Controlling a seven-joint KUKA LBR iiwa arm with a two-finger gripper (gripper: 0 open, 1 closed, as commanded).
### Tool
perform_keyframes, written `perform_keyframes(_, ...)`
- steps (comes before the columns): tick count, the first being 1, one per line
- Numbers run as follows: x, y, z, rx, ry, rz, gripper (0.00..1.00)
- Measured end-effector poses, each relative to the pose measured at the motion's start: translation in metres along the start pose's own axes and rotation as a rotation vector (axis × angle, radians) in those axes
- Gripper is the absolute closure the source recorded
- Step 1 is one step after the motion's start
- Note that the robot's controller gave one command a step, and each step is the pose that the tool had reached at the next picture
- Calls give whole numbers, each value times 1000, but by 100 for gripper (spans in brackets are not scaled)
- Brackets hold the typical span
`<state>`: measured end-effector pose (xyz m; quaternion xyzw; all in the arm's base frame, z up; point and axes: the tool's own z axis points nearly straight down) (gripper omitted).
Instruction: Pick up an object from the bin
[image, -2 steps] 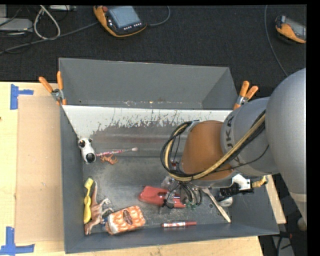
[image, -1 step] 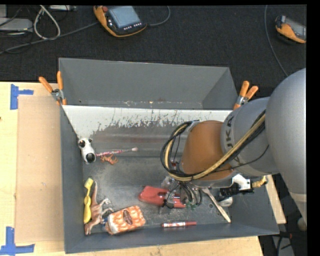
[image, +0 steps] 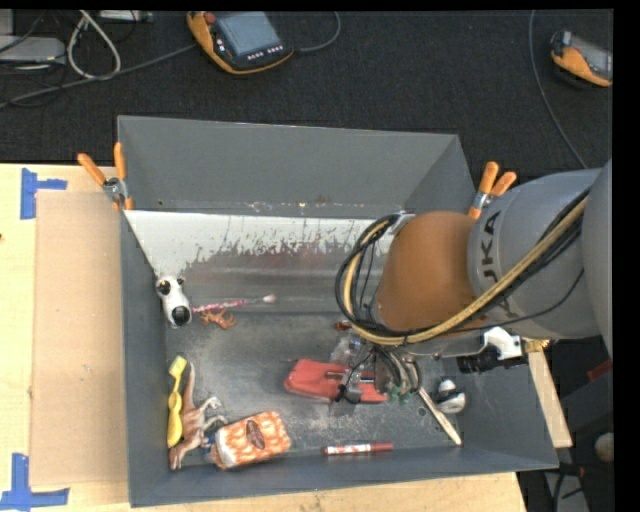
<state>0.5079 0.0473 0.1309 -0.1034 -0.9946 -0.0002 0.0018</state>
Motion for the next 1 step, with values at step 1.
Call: perform_keyframes(1, 3, -5, -76, 1, 3, 2, 100)
